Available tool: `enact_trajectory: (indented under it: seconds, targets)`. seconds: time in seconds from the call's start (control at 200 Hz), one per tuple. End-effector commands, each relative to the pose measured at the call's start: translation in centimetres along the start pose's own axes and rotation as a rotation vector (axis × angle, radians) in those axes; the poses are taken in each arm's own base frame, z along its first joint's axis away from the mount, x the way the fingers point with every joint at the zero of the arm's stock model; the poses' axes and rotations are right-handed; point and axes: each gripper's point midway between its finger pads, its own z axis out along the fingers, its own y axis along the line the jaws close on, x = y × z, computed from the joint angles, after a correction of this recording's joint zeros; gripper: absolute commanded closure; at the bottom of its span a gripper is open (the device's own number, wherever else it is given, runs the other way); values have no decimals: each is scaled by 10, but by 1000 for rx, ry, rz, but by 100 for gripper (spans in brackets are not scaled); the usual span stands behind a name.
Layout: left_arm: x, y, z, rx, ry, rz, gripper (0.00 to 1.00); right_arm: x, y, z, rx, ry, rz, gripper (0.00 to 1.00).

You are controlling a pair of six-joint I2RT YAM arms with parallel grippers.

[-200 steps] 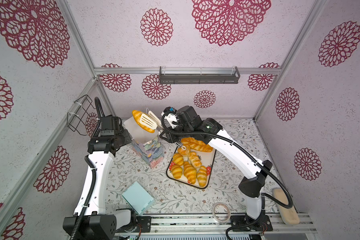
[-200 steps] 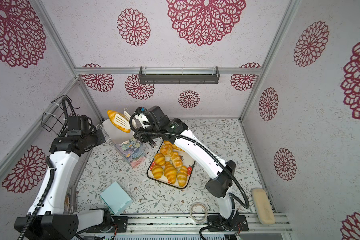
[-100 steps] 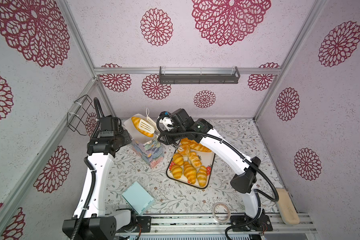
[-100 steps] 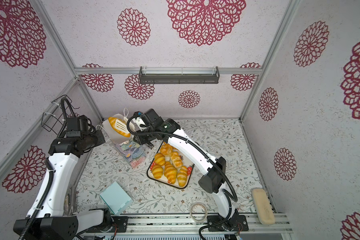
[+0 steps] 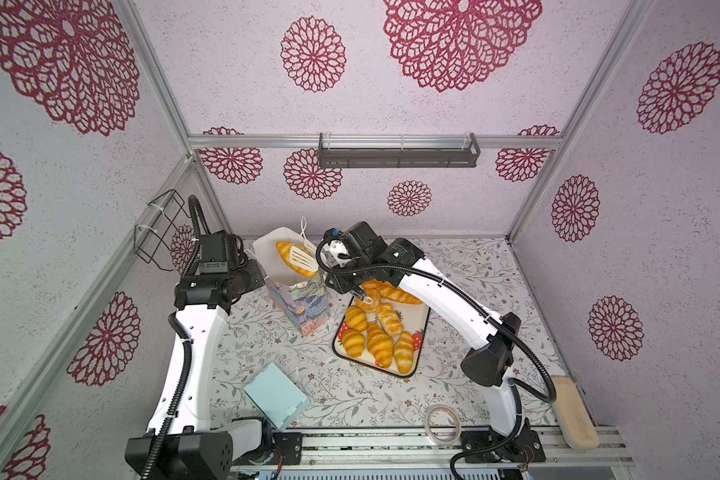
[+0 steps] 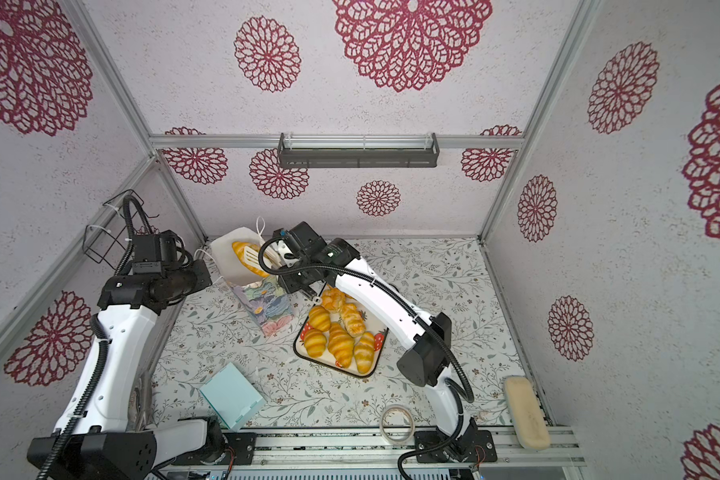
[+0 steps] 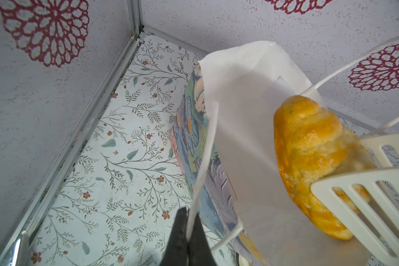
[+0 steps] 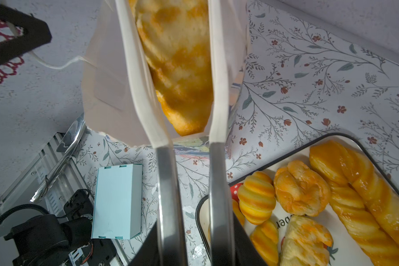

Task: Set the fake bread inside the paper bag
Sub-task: 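Lower the croissant into the bag opening held by the left gripper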

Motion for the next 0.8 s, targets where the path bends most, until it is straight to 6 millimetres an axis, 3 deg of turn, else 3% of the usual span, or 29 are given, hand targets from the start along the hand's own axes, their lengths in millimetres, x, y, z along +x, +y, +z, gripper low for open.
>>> enact_trajectory:
  seconds: [0.0,0.3,0.565,0.795]
  targets:
    - [-4,-7,5,24,7,-9,100,-26,1,-51,19,-126,-28,65]
    - [2,-32,20,51,39,58,100,-23,-11,-73,66,-161,-11,65]
    - [-1,-40,20,86,23,55,100,-18,-12,-59,62,-137,3,64]
    - [-2,-43,16,109,11,58,100,-24,-15,-55,56,-144,12,60]
